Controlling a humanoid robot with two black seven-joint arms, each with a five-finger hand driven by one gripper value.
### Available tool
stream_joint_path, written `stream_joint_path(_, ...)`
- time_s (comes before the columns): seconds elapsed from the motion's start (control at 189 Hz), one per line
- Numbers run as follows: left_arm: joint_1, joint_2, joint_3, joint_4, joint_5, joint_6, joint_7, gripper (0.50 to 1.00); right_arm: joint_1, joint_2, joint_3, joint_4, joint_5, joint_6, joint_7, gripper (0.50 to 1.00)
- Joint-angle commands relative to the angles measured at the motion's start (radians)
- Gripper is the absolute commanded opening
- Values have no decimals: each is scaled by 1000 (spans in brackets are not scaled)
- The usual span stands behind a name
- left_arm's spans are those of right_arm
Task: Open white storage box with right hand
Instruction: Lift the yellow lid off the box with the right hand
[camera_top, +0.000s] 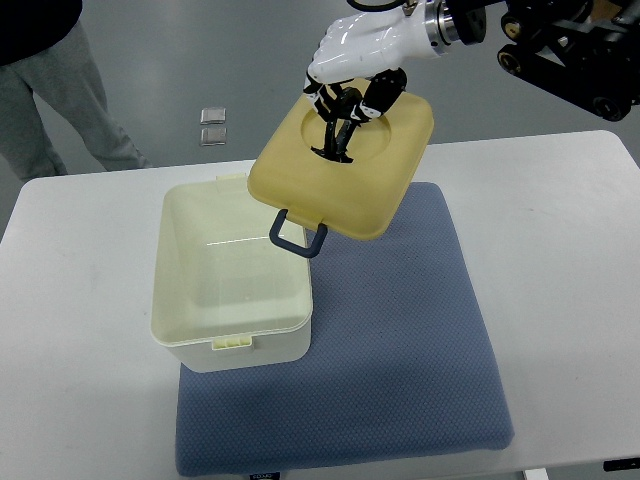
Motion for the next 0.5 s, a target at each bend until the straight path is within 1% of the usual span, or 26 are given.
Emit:
stream_joint_path(0.0,-1,0,1,0,0,0,0,1000,-25,-20,-5,-29,0,-15,0,500)
stream_joint_path(0.254,1,0,1,1,0,0,0,1000,-78,-55,-7,-72,-3,-48,0,500)
stream_joint_path(0.493,1,0,-1,0,0,0,0,1000,-117,-55,-9,-109,-5,-65,0,500)
